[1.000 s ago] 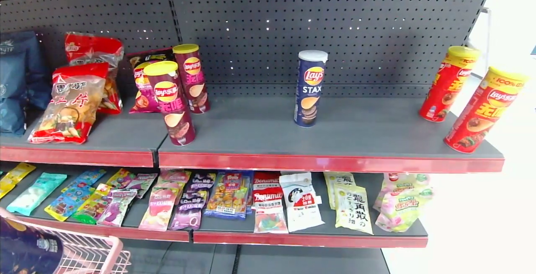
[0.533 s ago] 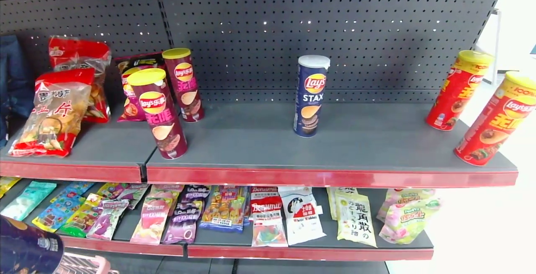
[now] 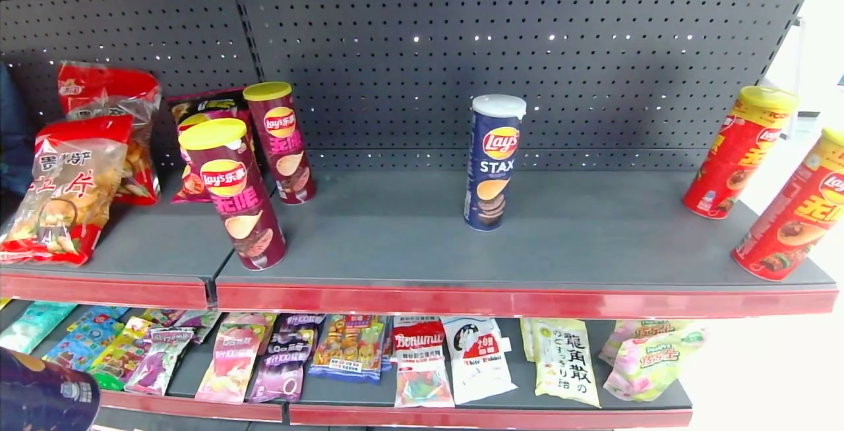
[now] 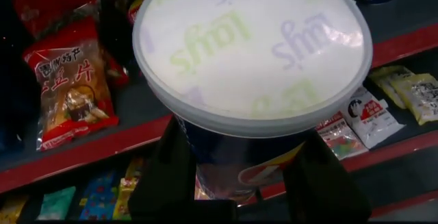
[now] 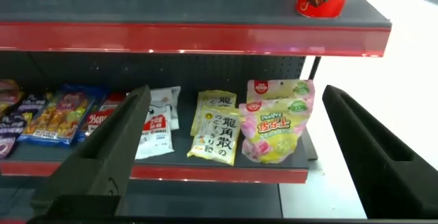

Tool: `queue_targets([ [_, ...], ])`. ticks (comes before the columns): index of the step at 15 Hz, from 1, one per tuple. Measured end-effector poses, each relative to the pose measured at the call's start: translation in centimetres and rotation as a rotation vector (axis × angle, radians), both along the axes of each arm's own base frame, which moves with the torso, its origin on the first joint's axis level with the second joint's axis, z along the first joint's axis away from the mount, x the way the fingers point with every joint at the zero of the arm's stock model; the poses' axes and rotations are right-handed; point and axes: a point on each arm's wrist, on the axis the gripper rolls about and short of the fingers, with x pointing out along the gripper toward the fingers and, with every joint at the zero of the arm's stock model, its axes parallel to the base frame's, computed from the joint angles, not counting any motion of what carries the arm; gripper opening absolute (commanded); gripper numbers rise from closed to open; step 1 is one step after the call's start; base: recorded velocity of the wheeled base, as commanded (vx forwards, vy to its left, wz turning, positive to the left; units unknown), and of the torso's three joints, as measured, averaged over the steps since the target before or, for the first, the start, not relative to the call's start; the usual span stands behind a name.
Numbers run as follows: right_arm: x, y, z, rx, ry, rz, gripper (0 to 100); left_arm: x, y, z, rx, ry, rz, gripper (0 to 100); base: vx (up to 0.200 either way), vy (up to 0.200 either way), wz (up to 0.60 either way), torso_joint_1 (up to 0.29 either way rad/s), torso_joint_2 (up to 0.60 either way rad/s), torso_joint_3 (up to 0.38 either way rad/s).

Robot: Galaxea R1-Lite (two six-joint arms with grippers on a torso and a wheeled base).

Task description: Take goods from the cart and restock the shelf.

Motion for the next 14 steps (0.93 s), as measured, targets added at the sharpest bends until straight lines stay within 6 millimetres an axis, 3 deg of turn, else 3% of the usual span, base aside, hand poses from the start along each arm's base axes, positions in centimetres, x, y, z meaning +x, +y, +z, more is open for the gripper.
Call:
queue_targets([
  [4,0.3,0.0,0.1,-0.022,0.037,0.027,100,-0.8,0.3,-1.6,0.027,-0.021,0.01,0,0.0,0.0,0.0,0.0,0.0,0.0],
  [6,0.2,0.0,1.3,-0.01,0.017,0.052,100,-1.1,0.3,-2.0,0.025,-0.031,0.01,0,0.0,0.0,0.0,0.0,0.0,0.0],
  [8,0.2,0.0,5.2,0.033,-0.029,0.086,100,-1.1,0.3,-2.7,0.03,-0.019,0.002,0,0.0,0.0,0.0,0.0,0.0,0.0],
  [10,1.7,0.2,9.8,0.021,-0.011,0.175,100,-0.9,0.3,-3.0,0.031,-0.008,0.0,0,0.0,0.0,0.0,0.0,0.0,0.0],
  [12,5.1,0.7,13.7,-0.007,0.03,0.266,100,-0.9,0.2,-3.6,-0.012,0.009,-0.027,0,0.0,0.0,0.0,0.0,0.0,0.0],
  [14,9.6,1.9,16.2,-0.027,0.075,0.365,100,-1.1,0.3,-3.8,-0.029,0.008,-0.02,0,0.0,0.0,0.0,0.0,0.0,0.0],
])
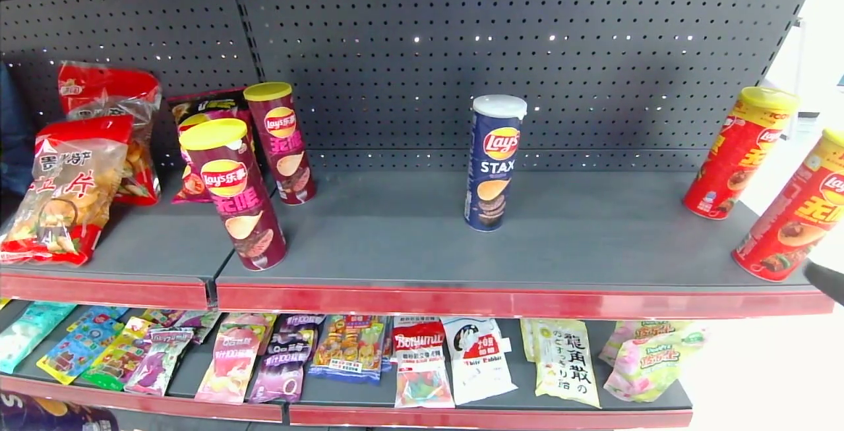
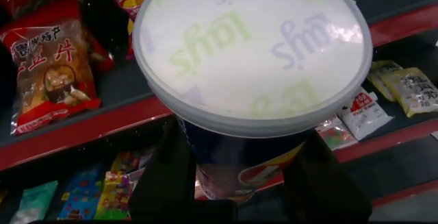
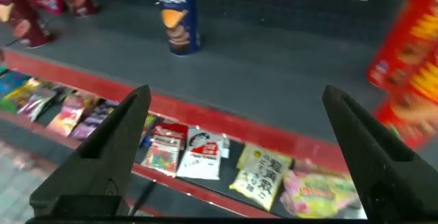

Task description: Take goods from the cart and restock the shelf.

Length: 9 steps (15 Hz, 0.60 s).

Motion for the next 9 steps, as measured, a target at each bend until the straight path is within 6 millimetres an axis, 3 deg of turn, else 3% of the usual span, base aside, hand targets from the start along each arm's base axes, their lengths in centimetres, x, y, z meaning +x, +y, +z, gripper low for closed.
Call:
queue_targets([
  [5,11.4,5.0,0.5,-0.022,0.074,0.168,100,-0.1,0.1,-0.1,-0.001,-0.003,0.045,0,0.0,0.0,0.0,0.0,0.0,0.0],
  [9,18.6,8.2,-1.7,0.008,-0.012,0.185,100,0.1,0.1,0.1,0.002,0.004,0.067,0,0.0,0.0,0.0,0.0,0.0,0.0],
])
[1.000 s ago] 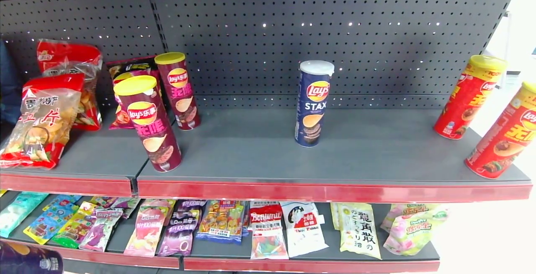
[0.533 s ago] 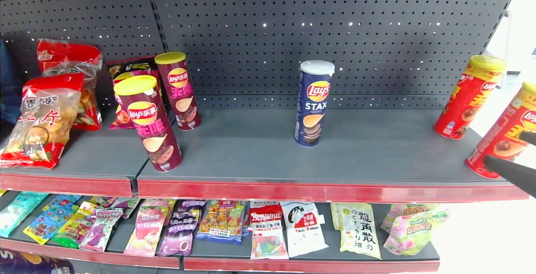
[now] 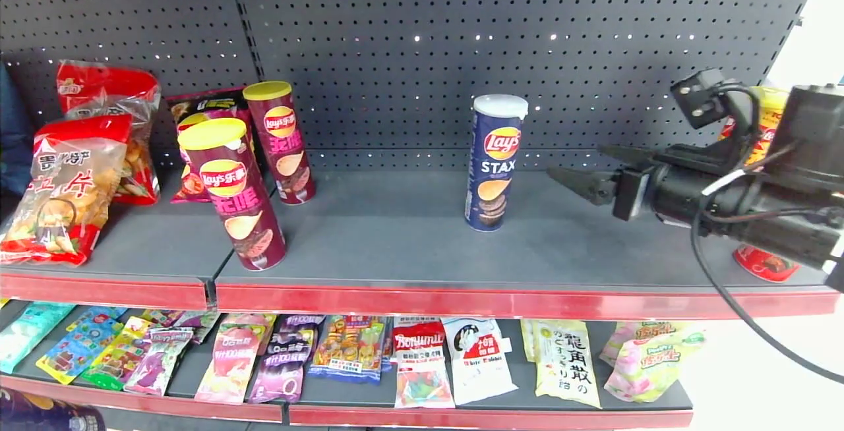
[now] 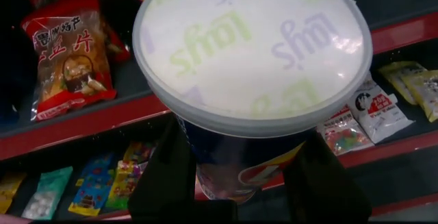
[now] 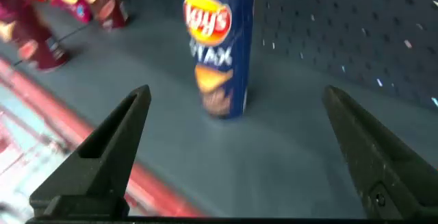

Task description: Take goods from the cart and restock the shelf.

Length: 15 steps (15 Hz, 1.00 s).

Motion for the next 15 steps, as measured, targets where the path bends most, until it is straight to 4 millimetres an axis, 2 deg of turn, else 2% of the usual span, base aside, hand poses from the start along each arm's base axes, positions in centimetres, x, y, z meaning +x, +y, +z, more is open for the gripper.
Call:
queue_targets([
  [2,2.7,1.2,-1.4,0.011,0.009,0.004,100,0.1,0.0,0.0,0.002,0.004,0.018,0,0.0,0.0,0.0,0.0,0.0,0.0],
  [5,5.1,2.9,-2.0,0.045,0.029,0.021,100,0.1,0.0,-0.1,0.004,0.006,0.032,0,0.0,0.0,0.0,0.0,0.0,0.0],
  [9,6.0,4.0,-2.8,0.04,0.048,0.04,100,0.1,0.1,0.0,0.005,0.006,0.04,0,0.0,0.0,0.0,0.0,0.0,0.0],
  [15,7.9,5.7,-2.2,0.054,0.006,0.065,100,0.1,0.1,-0.1,0.005,0.007,0.041,0,0.0,0.0,0.0,0.0,0.0,0.0],
])
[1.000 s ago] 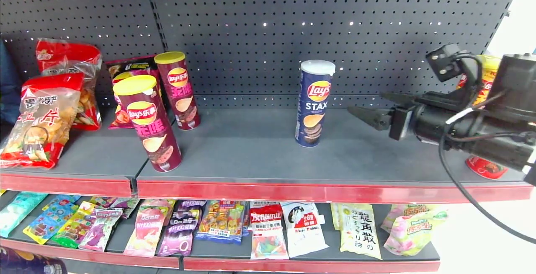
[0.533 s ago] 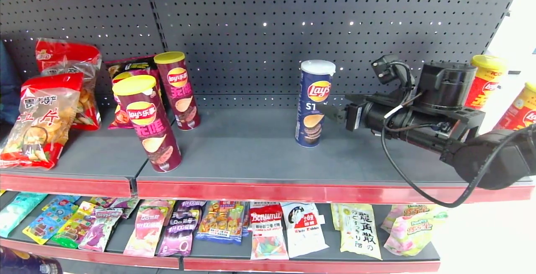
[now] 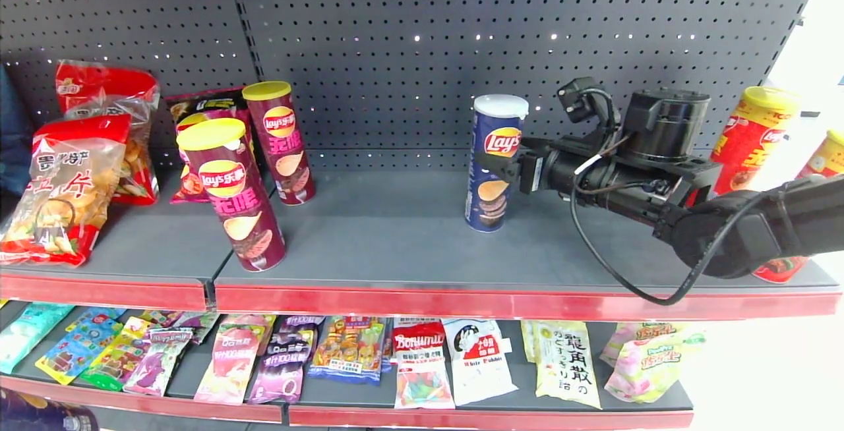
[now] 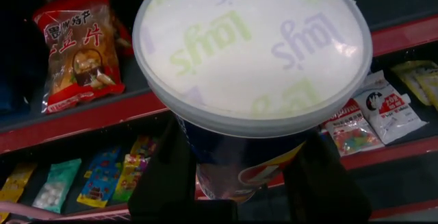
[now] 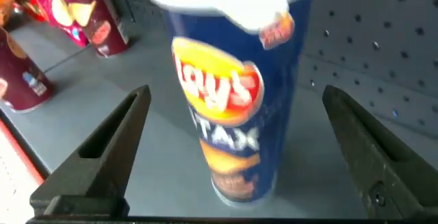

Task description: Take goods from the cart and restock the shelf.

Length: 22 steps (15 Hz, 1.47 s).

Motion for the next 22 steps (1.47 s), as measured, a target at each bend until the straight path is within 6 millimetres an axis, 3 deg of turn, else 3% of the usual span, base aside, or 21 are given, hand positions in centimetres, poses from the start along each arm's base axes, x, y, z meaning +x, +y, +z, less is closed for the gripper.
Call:
queue_targets([
  [10,2.2,2.5,-0.4,0.007,-0.021,0.007,100,0.0,0.0,-0.2,0.002,0.003,0.007,0,0.0,0.0,0.0,0.0,0.0,0.0],
  [11,2.3,2.6,-0.5,0.004,-0.018,0.001,0,0.0,0.0,-0.2,0.003,0.003,0.007,0,0.0,0.0,0.0,0.0,0.0,0.0],
  [16,2.2,3.0,-0.7,0.003,-0.015,0.001,0,0.0,0.0,-0.4,0.004,0.01,0.006,0,0.0,0.0,0.0,0.0,0.0,0.0],
  [22,-0.3,3.1,0.7,-0.064,0.082,-0.077,0,0.0,0.0,-0.5,0.004,0.008,0.005,0,0.0,0.0,0.0,0.0,0.0,0.0],
])
